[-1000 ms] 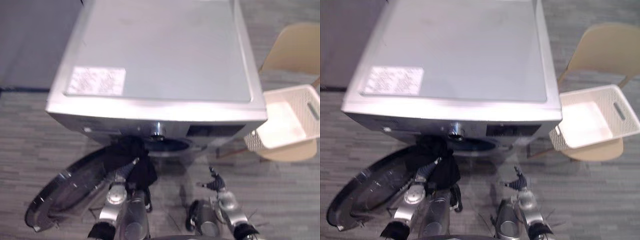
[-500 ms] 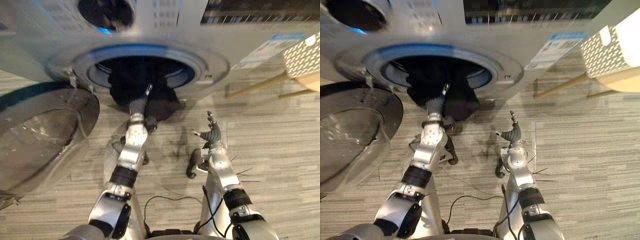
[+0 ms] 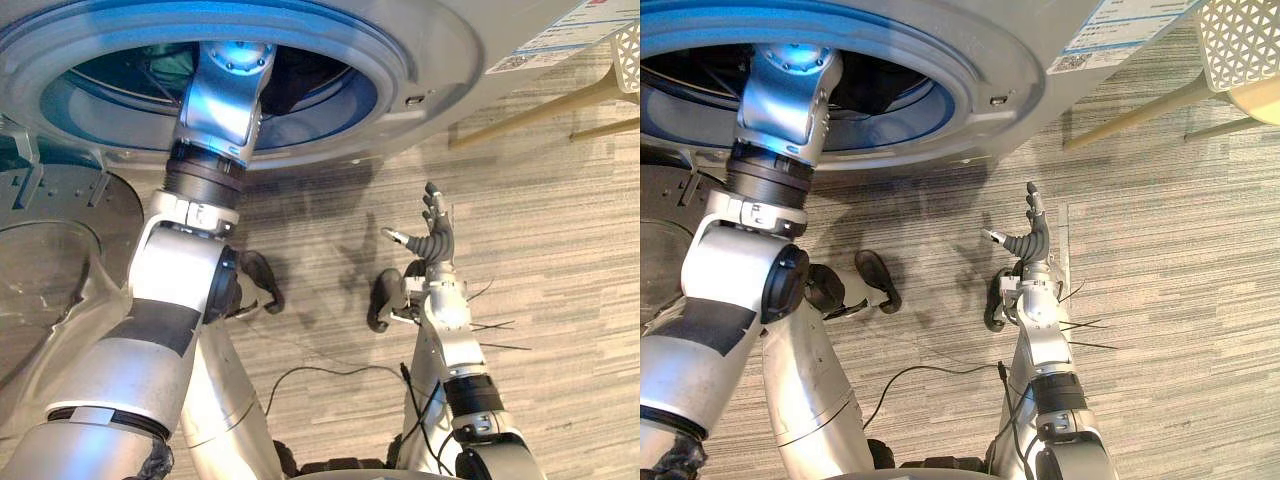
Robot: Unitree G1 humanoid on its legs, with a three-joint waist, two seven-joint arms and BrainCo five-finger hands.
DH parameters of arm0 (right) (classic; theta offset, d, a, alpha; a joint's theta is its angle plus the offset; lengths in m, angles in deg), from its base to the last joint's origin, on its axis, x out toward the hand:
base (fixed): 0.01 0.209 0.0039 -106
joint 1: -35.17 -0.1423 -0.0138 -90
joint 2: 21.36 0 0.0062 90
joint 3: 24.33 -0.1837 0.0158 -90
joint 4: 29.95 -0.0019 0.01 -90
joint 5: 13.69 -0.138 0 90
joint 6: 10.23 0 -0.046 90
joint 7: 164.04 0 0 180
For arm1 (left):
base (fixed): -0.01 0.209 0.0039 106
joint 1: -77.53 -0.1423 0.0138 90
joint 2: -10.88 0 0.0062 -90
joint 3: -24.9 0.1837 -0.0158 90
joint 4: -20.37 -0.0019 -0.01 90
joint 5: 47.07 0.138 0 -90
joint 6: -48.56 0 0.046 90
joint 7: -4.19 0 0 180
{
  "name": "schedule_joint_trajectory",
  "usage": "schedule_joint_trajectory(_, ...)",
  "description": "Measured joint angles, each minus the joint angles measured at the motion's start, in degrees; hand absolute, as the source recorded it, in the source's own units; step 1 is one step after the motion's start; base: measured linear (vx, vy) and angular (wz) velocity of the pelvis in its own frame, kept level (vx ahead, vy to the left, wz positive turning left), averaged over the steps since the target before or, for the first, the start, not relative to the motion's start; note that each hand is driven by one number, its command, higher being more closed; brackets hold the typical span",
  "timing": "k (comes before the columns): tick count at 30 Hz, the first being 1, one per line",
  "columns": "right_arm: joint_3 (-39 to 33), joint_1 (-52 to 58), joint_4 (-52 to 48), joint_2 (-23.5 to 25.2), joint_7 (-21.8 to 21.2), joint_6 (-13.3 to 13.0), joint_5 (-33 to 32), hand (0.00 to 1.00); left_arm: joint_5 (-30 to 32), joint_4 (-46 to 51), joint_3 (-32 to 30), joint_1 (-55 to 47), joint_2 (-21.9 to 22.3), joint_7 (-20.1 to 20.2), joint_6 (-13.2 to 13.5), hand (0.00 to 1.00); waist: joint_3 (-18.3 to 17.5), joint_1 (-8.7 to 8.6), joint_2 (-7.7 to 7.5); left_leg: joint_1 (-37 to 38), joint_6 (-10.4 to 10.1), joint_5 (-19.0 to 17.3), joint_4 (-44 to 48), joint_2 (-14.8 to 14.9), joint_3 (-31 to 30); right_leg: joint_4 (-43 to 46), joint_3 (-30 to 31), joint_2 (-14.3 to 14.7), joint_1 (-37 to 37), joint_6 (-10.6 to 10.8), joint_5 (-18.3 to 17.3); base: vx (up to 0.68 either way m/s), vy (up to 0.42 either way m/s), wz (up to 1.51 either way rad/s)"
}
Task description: Pick up the laundry basket with both hands and put the clothes into the washing machine.
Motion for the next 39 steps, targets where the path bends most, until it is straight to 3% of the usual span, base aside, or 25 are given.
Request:
schedule_joint_trajectory(5,0.3,0.2,-1.0,0.0,-3.2,-0.7,-1.9,0.00,19.2,-10.0,1.3,0.2,-2.3,8.8,-6.5,0.00,-0.4,-0.23,-0.53,-2.5,0.1,0.1,-0.3,-0.4,-0.7,-0.4,-0.8,-0.3,-1.2,0.0,0.0,0.04,-0.028,0.04)
schedule_joint_trajectory(8,1.3,0.3,-2.1,0.1,-5.3,-0.8,-4.1,0.00,25.2,-12.9,1.2,0.0,-2.1,11.7,-8.2,0.00,-0.4,-0.25,-0.58,-3.0,0.5,0.5,0.0,-0.7,-0.7,-0.4,-0.6,-0.3,-1.6,0.0,0.0,0.06,-0.010,0.01)
schedule_joint_trajectory(11,2.3,0.4,-2.6,0.1,-6.5,-0.8,-5.8,0.00,27.5,-12.8,1.4,-1.1,-2.0,13.2,-8.1,0.00,-0.8,-0.18,-1.27,-3.0,0.5,0.5,0.0,-0.7,-0.7,-0.3,-0.5,-0.2,-1.8,0.0,0.0,0.06,-0.018,0.00)
schedule_joint_trajectory(17,2.1,1.3,-6.3,-0.8,-7.1,-1.0,-7.0,0.00,25.7,-7.4,5.7,-4.9,-5.7,15.6,-5.1,0.00,-1.0,-0.07,-1.52,-3.0,0.5,0.5,0.0,-0.6,-0.4,0.1,0.3,-0.2,-2.4,0.0,0.0,0.03,-0.024,0.00)
schedule_joint_trajectory(21,1.7,2.0,-6.7,-1.2,-7.1,-1.4,-7.0,0.00,22.2,-1.5,5.6,-8.7,-9.1,13.3,-3.4,0.00,-1.0,0.49,-1.52,-3.3,0.5,0.5,0.0,-0.6,-0.5,0.1,0.2,-0.2,-2.5,0.0,0.0,0.06,-0.029,0.00)
schedule_joint_trajectory(24,1.7,2.7,-8.1,-1.1,-7.0,-1.5,-6.6,0.00,18.8,4.3,4.7,-13.2,-11.7,10.6,-2.6,0.00,-1.0,0.82,-1.52,-3.5,0.5,0.5,0.0,-0.6,-0.5,0.1,0.1,-0.2,-2.6,0.0,0.0,0.06,-0.019,0.01)
schedule_joint_trajectory(31,0.4,3.1,-9.1,-1.0,-6.2,-2.4,-3.1,0.00,9.7,18.7,-1.7,-28.1,-13.5,10.0,0.7,0.00,-1.0,1.01,-1.51,-3.5,0.2,0.7,-0.8,-0.9,-0.4,0.1,-0.3,-0.9,-2.6,-0.6,-0.3,0.05,-0.029,0.05)
schedule_joint_trajectory(34,-0.1,3.2,-9.1,-0.9,-6.3,-2.3,-1.7,0.00,5.7,22.3,-5.1,-35.2,-11.6,10.2,1.8,0.00,-1.1,1.26,-1.53,-3.3,-0.3,1.0,-1.2,-0.9,-0.5,0.0,-0.5,-1.1,-2.6,-1.0,-0.5,0.05,-0.042,0.03)
schedule_joint_trajectory(39,-0.7,4.6,-9.1,-0.6,-6.3,-1.1,-0.4,0.00,2.3,23.8,-12.1,-42.1,0.7,8.7,3.4,0.00,-2.9,2.39,-1.63,-3.3,-1.2,1.6,-2.4,-1.0,-0.7,-0.4,-1.0,-1.0,-2.8,-1.6,-0.8,0.05,-0.051,0.03)
